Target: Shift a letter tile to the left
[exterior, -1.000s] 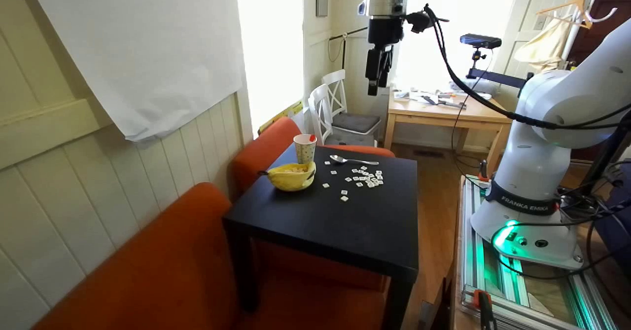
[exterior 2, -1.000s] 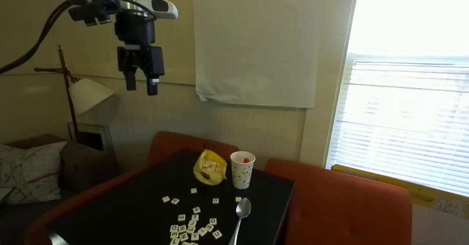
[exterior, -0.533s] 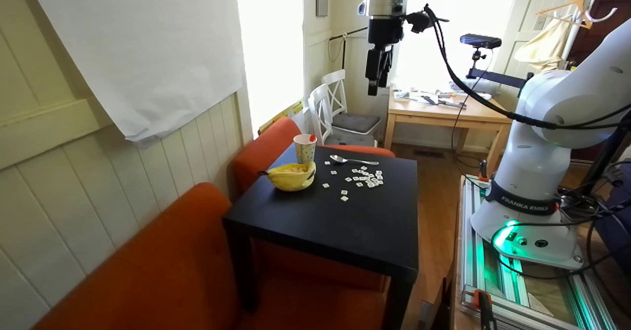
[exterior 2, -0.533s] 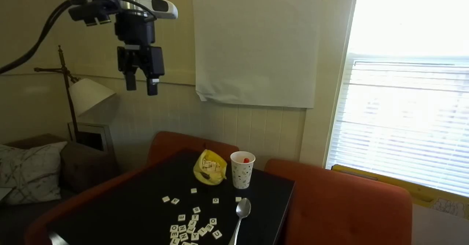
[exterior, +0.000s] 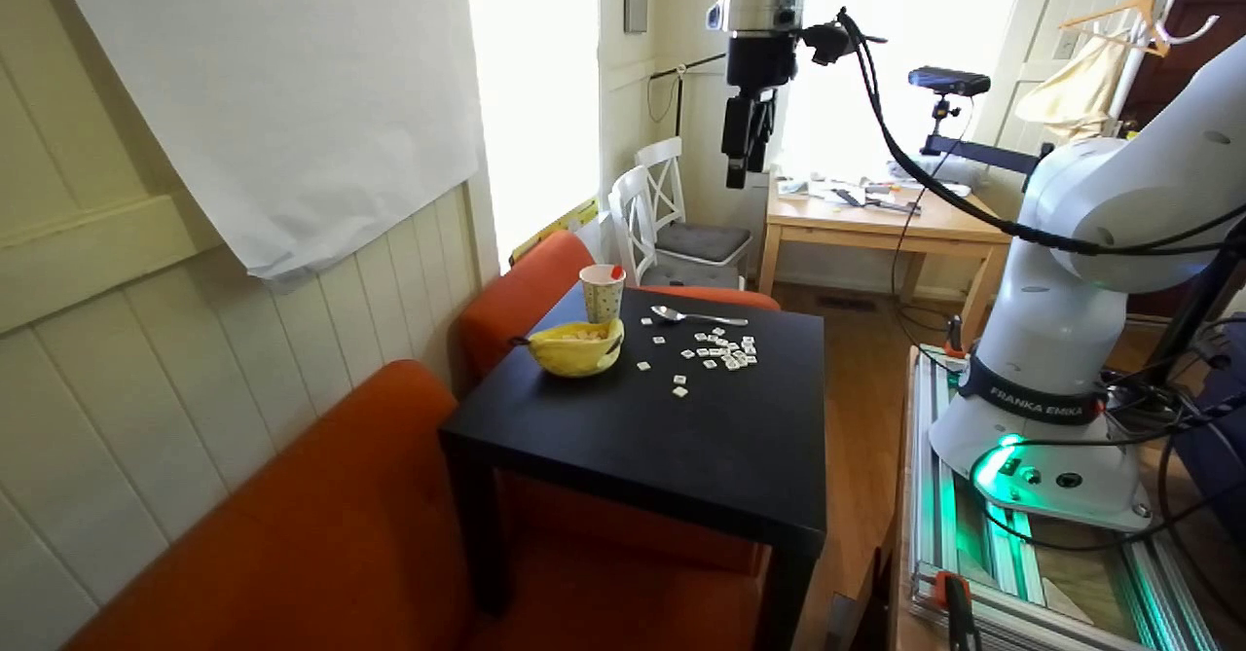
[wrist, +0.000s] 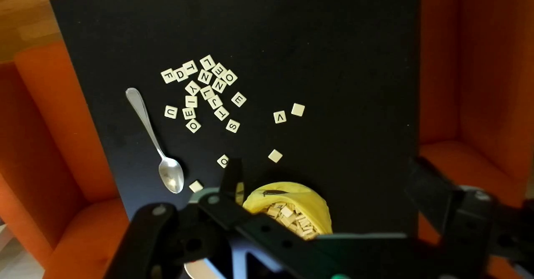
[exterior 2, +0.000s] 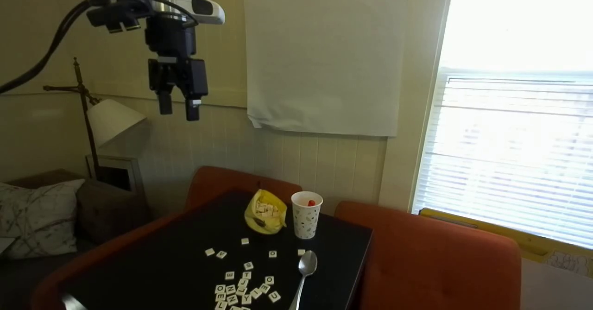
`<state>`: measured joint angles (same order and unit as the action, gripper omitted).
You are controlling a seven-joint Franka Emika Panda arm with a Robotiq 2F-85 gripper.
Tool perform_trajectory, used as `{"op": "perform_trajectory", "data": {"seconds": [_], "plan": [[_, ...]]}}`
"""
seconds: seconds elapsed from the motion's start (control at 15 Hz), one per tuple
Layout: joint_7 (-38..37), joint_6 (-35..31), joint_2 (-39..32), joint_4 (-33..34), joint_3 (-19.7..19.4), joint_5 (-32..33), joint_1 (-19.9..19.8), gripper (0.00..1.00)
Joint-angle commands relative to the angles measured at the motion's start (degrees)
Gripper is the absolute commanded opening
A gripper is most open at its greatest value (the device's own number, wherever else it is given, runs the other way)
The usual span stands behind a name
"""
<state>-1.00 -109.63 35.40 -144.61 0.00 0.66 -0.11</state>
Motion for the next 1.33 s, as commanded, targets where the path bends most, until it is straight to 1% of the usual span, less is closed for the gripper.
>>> {"op": "perform_trajectory", "data": {"seconds": [0.0,0.2,0.6,0.87,0.93,1.07,1.27], "plan": [[0.06,0.14,-0.02,0.11,0.06,-0.04,-0.08,1.00],[-0.60,-2.06,-1.75,0.04,-0.12,0.99,-1.18,1.00],[-0.01,-8.02,-5.52,-0.77,-1.91,1.11,-3.03,1.00],[1.45,-16.24,-8.71,-2.88,-2.94,2.02,-4.02,1.00],[0.60,-20.50,-9.41,-4.09,-2.73,2.93,-4.73,1.00],[0.67,-26.51,-11.49,-5.58,-2.89,4.36,-5.62,1.00],[0.26,-31.50,-14.67,-7.37,-3.03,7.82,-7.67,1.00]]}}
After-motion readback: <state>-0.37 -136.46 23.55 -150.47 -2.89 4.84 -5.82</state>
